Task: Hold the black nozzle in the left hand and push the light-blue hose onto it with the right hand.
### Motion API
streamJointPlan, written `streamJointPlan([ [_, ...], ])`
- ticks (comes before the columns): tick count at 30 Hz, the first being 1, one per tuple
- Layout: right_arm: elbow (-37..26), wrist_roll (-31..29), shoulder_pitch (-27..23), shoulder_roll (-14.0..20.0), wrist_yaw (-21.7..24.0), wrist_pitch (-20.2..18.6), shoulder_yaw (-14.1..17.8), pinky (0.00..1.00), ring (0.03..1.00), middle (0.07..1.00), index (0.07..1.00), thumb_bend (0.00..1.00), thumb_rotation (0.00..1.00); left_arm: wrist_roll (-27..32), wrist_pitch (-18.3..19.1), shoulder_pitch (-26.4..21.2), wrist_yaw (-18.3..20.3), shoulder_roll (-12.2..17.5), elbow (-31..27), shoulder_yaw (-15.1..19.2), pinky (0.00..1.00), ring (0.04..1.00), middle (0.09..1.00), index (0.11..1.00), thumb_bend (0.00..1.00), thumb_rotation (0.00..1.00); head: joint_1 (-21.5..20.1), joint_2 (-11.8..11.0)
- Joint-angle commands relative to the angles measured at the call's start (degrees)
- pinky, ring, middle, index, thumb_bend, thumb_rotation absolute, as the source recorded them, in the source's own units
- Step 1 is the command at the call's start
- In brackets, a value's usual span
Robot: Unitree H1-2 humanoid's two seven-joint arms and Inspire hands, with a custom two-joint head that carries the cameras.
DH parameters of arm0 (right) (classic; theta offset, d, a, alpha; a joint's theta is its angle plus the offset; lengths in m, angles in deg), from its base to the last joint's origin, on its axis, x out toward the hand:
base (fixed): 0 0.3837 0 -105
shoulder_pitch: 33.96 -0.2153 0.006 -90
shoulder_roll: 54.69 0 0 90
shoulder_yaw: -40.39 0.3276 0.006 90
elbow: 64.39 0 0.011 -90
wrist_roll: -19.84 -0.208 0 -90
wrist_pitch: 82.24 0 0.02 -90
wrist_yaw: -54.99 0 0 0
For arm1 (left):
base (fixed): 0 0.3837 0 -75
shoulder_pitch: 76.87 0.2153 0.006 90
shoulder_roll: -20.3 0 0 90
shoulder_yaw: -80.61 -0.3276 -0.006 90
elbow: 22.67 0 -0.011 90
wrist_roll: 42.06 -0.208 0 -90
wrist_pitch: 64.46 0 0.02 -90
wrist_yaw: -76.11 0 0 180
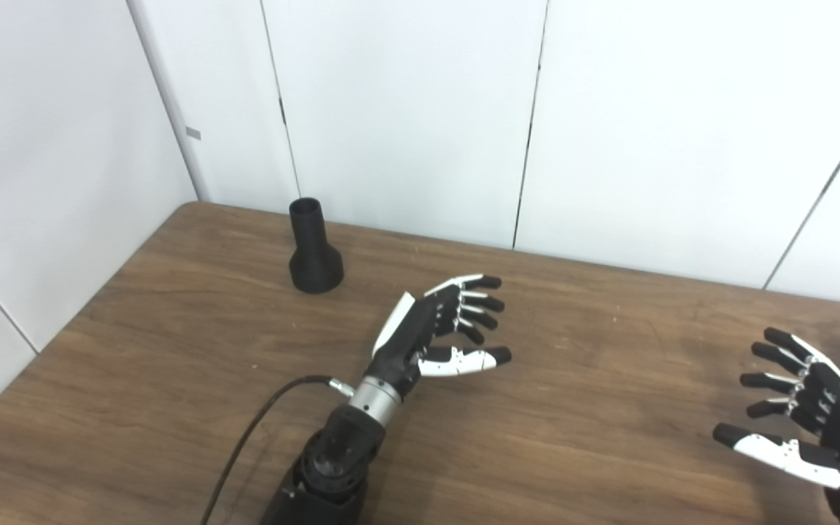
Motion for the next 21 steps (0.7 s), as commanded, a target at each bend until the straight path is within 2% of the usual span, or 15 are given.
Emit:
streamJointPlan([
  [1,-1.13,-0.59,-1.51,0.84,-0.04,2.53,0.58,0.51,0.674,0.809,0.84,0.68,0.0,-0.9,-0.71,-1.89,-1.41,0.71,-2.87,0.82,0.49,0.609,0.663,0.687,0.69,0.0,0.12,0.06],
  [4,-1.06,-0.6,-1.52,0.88,-0.02,2.58,0.63,0.51,0.672,0.807,0.838,0.68,0.0,-1.33,-0.6,-1.91,-1.69,0.78,-3.37,1.0,0.49,0.609,0.663,0.685,0.69,0.0,0.24,0.07],
  [8,0.0,0.01,-1.78,1.34,-0.01,3.12,0.56,0.5,0.668,0.807,0.837,0.69,0.0,-5.21,-1.17,-2.49,-4.14,3.95,-7.86,4.16,0.48,0.601,0.643,0.674,0.69,0.0,1.01,-0.32],
  [11,0.52,-0.33,-1.96,1.35,0.08,3.2,0.58,0.51,0.671,0.808,0.841,0.68,0.0,-7.23,-1.03,-3.59,-5.37,6.1,-8.8,6.25,0.48,0.604,0.636,0.671,0.7,0.0,1.12,-0.54],
  [15,0.57,-0.8,-2.02,1.19,0.15,3.12,0.56,0.52,0.676,0.81,0.844,0.67,0.0,-9.3,0.67,-6.54,-6.8,9.91,-8.25,9.09,0.51,0.639,0.658,0.678,0.73,0.05,1.11,-0.67],
  [21,0.91,-0.97,-2.16,1.19,0.29,3.56,0.61,0.52,0.676,0.811,0.845,0.67,0.0,-11.75,3.17,-8.78,-7.78,14.23,-6.51,10.54,0.59,0.708,0.708,0.713,0.76,0.12,1.02,-0.85],
])
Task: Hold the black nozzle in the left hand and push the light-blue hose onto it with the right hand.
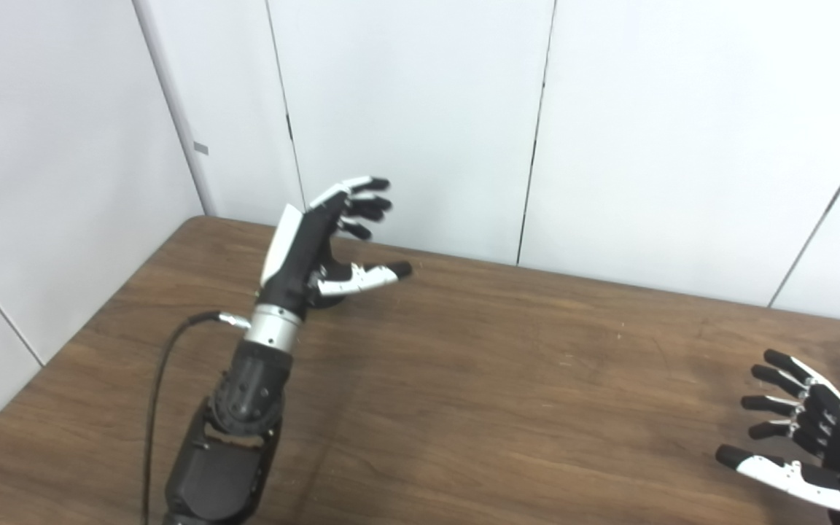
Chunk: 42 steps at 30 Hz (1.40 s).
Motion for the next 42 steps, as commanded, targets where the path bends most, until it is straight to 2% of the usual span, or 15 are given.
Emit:
streamJointPlan([
  [1,-1.17,-0.85,-1.89,0.76,0.0,2.77,0.62,0.52,0.676,0.81,0.844,0.67,0.0,-1.21,-0.16,-3.24,-1.31,2.52,0.94,0.87,0.62,0.726,0.719,0.723,0.77,0.14,0.05,0.03],
  [5,-1.19,-0.85,-2.12,0.6,-0.06,2.75,0.6,0.51,0.672,0.807,0.842,0.68,0.0,-1.46,3.08,-5.14,-0.48,5.32,-0.04,2.0,0.66,0.753,0.735,0.74,0.77,0.13,0.14,-0.11],
  [8,-0.92,-0.89,-2.34,0.53,-0.07,2.84,0.62,0.51,0.67,0.806,0.841,0.68,0.0,-1.37,3.14,-5.79,-0.82,6.78,0.41,2.59,0.63,0.746,0.739,0.743,0.78,0.13,0.17,-0.13],
  [9,-0.85,-0.9,-2.42,0.53,-0.08,2.83,0.64,0.51,0.671,0.806,0.841,0.68,0.0,-1.35,2.85,-5.92,-1.22,7.18,0.78,2.9,0.69,0.81,0.775,0.77,0.79,0.13,0.17,-0.13],
  [10,-0.71,-0.95,-2.51,0.51,-0.08,2.89,0.65,0.51,0.671,0.806,0.841,0.68,0.0,-1.28,3.13,-6.21,-1.6,7.69,1.16,3.47,0.7,0.831,0.787,0.779,0.79,0.13,0.37,-0.28],
  [11,-0.62,-0.99,-2.57,0.49,-0.07,2.94,0.66,0.51,0.67,0.806,0.841,0.68,0.0,-1.24,3.38,-6.4,-1.82,8.01,1.38,3.84,0.8,0.892,0.831,0.807,0.79,0.14,0.37,-0.28],
  [13,-0.54,-1.02,-2.6,0.47,-0.06,3.0,0.67,0.51,0.669,0.805,0.84,0.68,0.0,-1.2,3.73,-6.56,-1.92,8.2,1.5,4.12,0.88,0.942,0.868,0.83,0.8,0.15,0.37,-0.28],
  [18,-0.53,-1.04,-2.6,0.48,-0.07,3.01,0.65,0.5,0.669,0.805,0.84,0.68,0.0,-1.17,3.75,-6.56,-2.01,8.24,1.52,4.07,0.9,0.955,0.877,0.837,0.8,0.15,0.37,-0.28],
  [19,-0.58,-1.11,-2.64,0.4,-0.08,2.96,0.63,0.5,0.669,0.805,0.84,0.68,0.0,-2.32,6.86,-6.75,-1.63,8.8,1.6,4.17,0.9,0.956,0.877,0.837,0.8,0.15,0.23,-0.62],
  [20,-0.55,-1.15,-2.65,0.34,-0.1,3.0,0.61,0.5,0.666,0.804,0.84,0.68,0.0,-3.2,9.66,-6.8,-1.31,9.13,1.65,4.26,0.95,0.978,0.937,0.879,0.85,0.16,0.16,-0.61],
  [22,-0.51,-1.2,-2.66,0.28,-0.13,3.06,0.59,0.49,0.66,0.8,0.838,0.68,0.0,-4.07,13.01,-6.82,-1.0,9.5,1.54,4.24,0.99,0.996,0.987,0.933,0.9,0.18,0.16,-0.61],
  [30,-0.47,-1.23,-2.66,0.3,-0.16,3.1,0.57,0.48,0.658,0.8,0.837,0.68,0.0,-3.94,14.51,-6.75,-1.24,9.76,1.08,3.74,1.0,1.0,1.0,0.948,0.91,0.18,0.16,-0.61],
  [35,-1.31,0.5,-2.14,0.53,-0.29,3.06,-0.03,0.47,0.636,0.788,0.829,0.7,0.0,-4.26,16.87,-6.65,-1.51,9.89,5.73,3.67,1.0,1.0,1.0,0.998,0.97,0.18,-0.28,-0.06],
  [40,-1.38,0.64,-2.12,0.53,-0.21,3.11,-0.07,0.47,0.633,0.786,0.827,0.7,0.0,-4.64,17.67,-6.71,-1.85,10.3,6.42,3.31,1.0,1.0,1.0,1.0,0.97,0.18,-0.28,-0.06],
  [42,-1.46,0.89,-2.08,0.72,-0.1,3.25,-0.21,0.46,0.63,0.785,0.826,0.7,0.0,-6.2,20.49,-6.67,-1.99,10.36,7.15,2.65,1.0,1.0,1.0,1.0,0.98,0.19,-0.21,0.02],
])
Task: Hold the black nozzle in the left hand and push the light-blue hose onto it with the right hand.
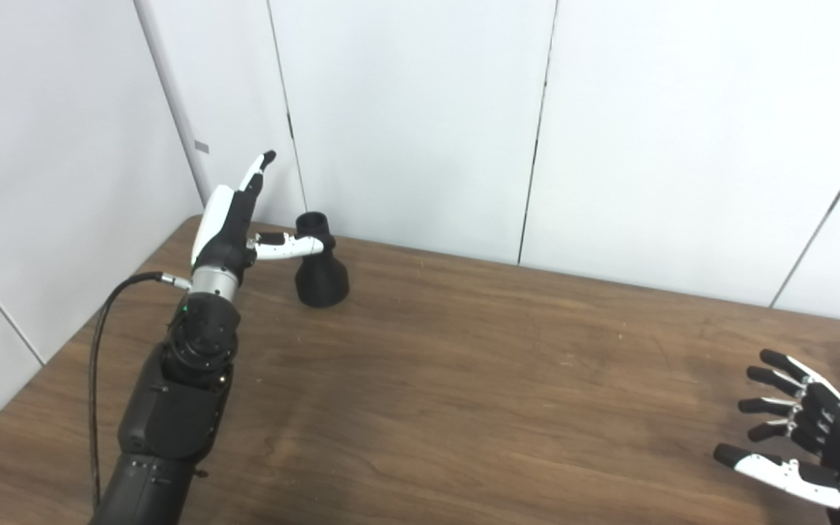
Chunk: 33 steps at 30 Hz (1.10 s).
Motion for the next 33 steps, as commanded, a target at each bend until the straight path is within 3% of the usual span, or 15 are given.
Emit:
streamJointPlan([
  [1,-1.88,0.23,-1.52,0.99,-0.11,2.94,0.18,0.46,0.631,0.785,0.827,0.7,0.0,-2.29,2.15,-2.23,-1.41,2.19,-0.47,-0.37,1.0,1.0,1.0,1.0,0.99,0.21,0.06,0.02],
  [7,-2.16,0.45,-1.4,1.11,-0.04,2.71,0.29,0.47,0.635,0.789,0.83,0.7,0.0,-4.51,8.01,-2.02,-1.14,2.33,0.67,-2.25,1.0,1.0,1.0,1.0,1.0,0.27,-0.14,0.4],
  [14,-2.74,0.19,-1.19,1.07,0.05,2.34,0.41,0.46,0.631,0.786,0.828,0.7,0.0,-4.43,10.39,-2.06,-0.78,2.41,1.63,-3.1,1.0,1.0,1.0,1.0,1.0,0.28,-0.17,0.77],
  [19,-2.95,0.0,-0.99,1.08,0.17,2.24,0.46,0.45,0.631,0.786,0.828,0.7,0.0,-4.02,10.57,-2.19,-0.83,2.24,2.87,-3.54,1.0,1.0,1.0,1.0,1.0,0.27,-0.19,0.87],
  [27,-3.14,-0.42,-0.82,0.96,0.27,2.12,0.59,0.46,0.639,0.792,0.834,0.69,0.0,-1.79,6.75,-2.57,-0.94,2.8,8.62,-3.99,1.0,1.0,1.0,1.0,1.0,0.27,-0.61,1.36],
  [33,-3.7,-0.71,-0.53,0.97,0.16,1.84,0.8,0.44,0.633,0.787,0.83,0.7,0.0,-1.94,7.08,-2.26,-0.06,3.42,9.17,-5.63,1.0,1.0,0.993,0.943,1.0,0.3,-0.67,1.63],
])
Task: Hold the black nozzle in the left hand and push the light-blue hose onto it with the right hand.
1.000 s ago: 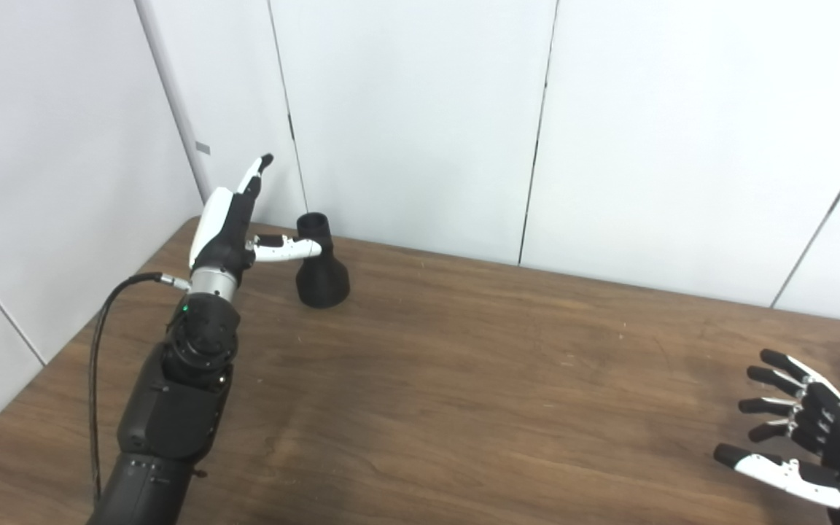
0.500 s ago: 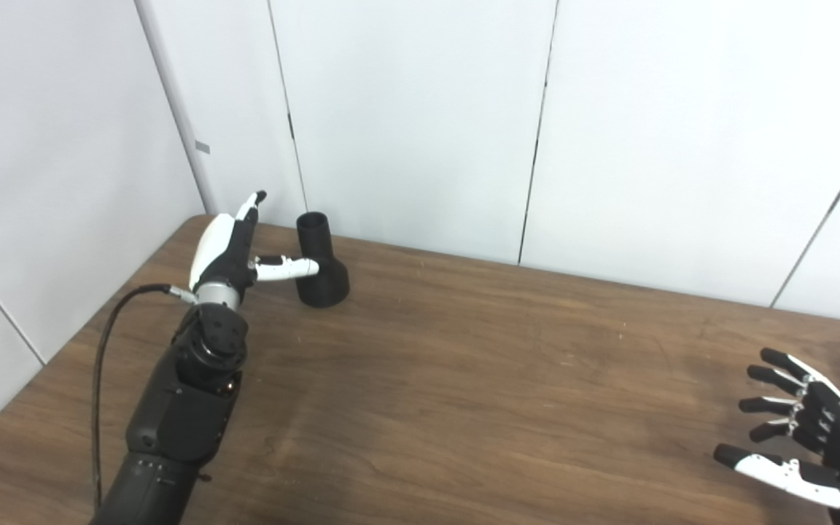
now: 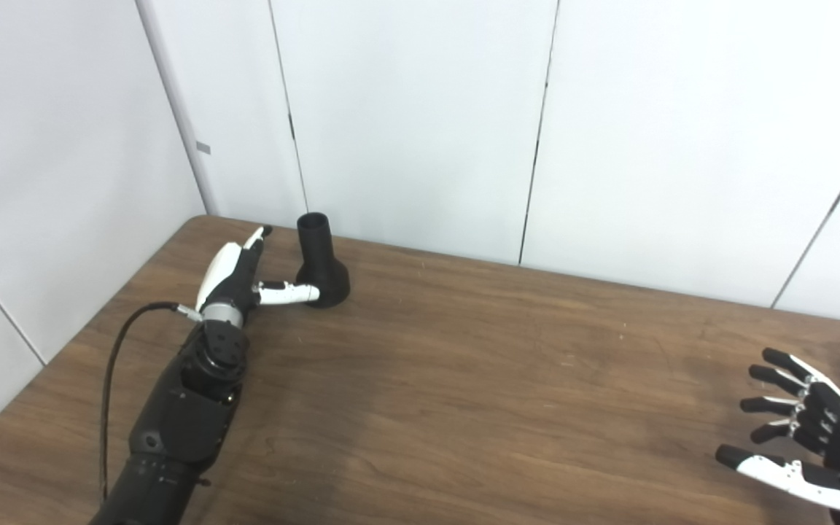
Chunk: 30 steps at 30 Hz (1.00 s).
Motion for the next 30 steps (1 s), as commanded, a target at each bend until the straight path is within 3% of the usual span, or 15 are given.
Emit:
streamJointPlan([
  [1,-2.55,-0.55,-0.92,0.83,-0.09,1.8,0.61,0.44,0.633,0.787,0.83,0.7,0.0,-0.57,-1.09,-2.16,-0.5,2.18,-1.82,-0.23,1.0,1.0,0.991,0.937,1.0,0.29,0.03,0.05],
  [14,-2.98,-0.13,-0.63,1.0,-0.04,1.83,0.42,0.45,0.63,0.783,0.827,0.7,0.0,-0.77,-0.83,-2.23,0.14,2.58,-1.94,-2.3,1.0,1.0,0.952,0.891,1.0,0.28,-0.55,0.49],
  [30,-3.58,0.0,-0.21,1.2,0.05,1.56,0.48,0.47,0.633,0.786,0.832,0.7,0.0,0.13,-0.72,-3.13,-0.15,1.81,-0.37,-2.22,1.0,1.0,0.907,0.841,1.0,0.25,-0.9,1.0],
])
